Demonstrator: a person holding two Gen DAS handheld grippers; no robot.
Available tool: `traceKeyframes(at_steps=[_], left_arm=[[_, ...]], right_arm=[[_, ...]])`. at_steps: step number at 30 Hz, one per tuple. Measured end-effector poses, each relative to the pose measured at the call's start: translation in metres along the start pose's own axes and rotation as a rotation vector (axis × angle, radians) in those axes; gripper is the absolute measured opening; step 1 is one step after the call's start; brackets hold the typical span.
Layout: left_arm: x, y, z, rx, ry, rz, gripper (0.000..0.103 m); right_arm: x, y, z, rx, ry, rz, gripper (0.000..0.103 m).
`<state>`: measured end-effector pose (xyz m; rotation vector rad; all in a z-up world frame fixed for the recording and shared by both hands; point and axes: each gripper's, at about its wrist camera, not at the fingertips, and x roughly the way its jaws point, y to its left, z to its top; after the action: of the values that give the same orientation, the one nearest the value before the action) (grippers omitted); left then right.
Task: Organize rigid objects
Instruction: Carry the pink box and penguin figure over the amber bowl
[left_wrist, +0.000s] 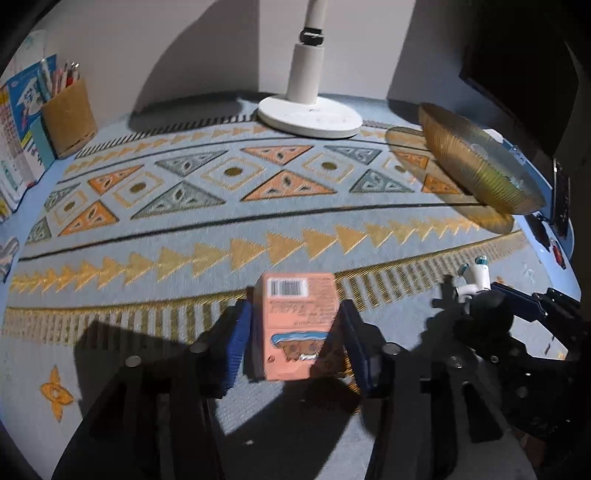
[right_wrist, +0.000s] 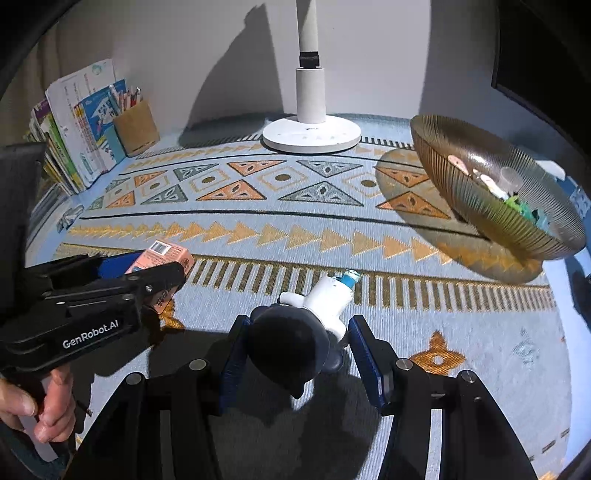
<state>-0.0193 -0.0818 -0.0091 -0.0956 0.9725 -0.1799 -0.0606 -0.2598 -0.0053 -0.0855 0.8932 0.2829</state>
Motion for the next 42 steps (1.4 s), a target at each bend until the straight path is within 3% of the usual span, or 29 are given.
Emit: traceKeyframes(at_steps=[2, 3, 4, 5, 11, 14, 15, 17, 18, 20, 24, 29, 34, 38, 42], left_arm=[[-0.002, 0.003, -0.002, 0.002, -0.002, -0.01, 0.053], [-0.004, 0.003, -0.003, 0.009, 0.001, -0.007, 0.058], [-0.004, 0.002, -0.005, 0.014, 0.002, 0.0, 0.07], [-0.005, 0.002, -0.007, 0.019, 0.0, 0.002, 0.072], [-0.004, -0.003, -0.007, 0.038, -0.005, 0.011, 0.072], [-0.002, -0.008, -0.008, 0.064, -0.002, 0.038, 0.062], [-0.002, -0.011, -0.009, 0.078, -0.003, 0.053, 0.059], [-0.003, -0.013, -0.011, 0.095, -0.014, 0.067, 0.043], [-0.004, -0.013, -0.011, 0.097, -0.015, 0.062, 0.038], [-0.005, -0.014, -0.011, 0.102, -0.021, 0.058, 0.037], [-0.013, -0.017, -0.006, 0.105, -0.046, 0.04, 0.037], [-0.043, -0.034, 0.027, 0.149, -0.139, 0.001, 0.037], [-0.078, -0.071, 0.086, 0.219, -0.273, -0.093, 0.037], [-0.083, -0.105, 0.129, 0.248, -0.324, -0.177, 0.037], [-0.067, -0.141, 0.167, 0.286, -0.335, -0.202, 0.037]], right_arm=[[0.002, -0.002, -0.006, 0.003, 0.01, 0.007, 0.056], [0.002, -0.004, -0.009, 0.007, 0.01, 0.012, 0.065], [0.0, -0.006, -0.012, 0.015, 0.004, 0.023, 0.068], [-0.001, -0.007, -0.014, 0.022, 0.001, 0.033, 0.071], [-0.002, -0.014, -0.018, 0.081, 0.005, 0.066, 0.075], [-0.001, -0.01, -0.016, 0.12, 0.007, 0.107, 0.075], [0.0, -0.006, -0.015, 0.123, 0.009, 0.082, 0.075], [0.002, 0.0, -0.014, 0.115, 0.012, 0.04, 0.075], [0.002, 0.001, -0.014, 0.117, 0.009, 0.024, 0.069], [0.003, 0.005, -0.013, 0.091, 0.002, -0.026, 0.055], [-0.001, 0.002, -0.012, 0.098, -0.008, 0.01, 0.055], [-0.038, -0.022, 0.01, 0.133, -0.112, 0.004, 0.054], [-0.095, -0.073, 0.05, 0.166, -0.274, -0.115, 0.046], [-0.122, -0.122, 0.082, 0.21, -0.354, -0.202, 0.047], [-0.132, -0.173, 0.104, 0.279, -0.39, -0.255, 0.047]])
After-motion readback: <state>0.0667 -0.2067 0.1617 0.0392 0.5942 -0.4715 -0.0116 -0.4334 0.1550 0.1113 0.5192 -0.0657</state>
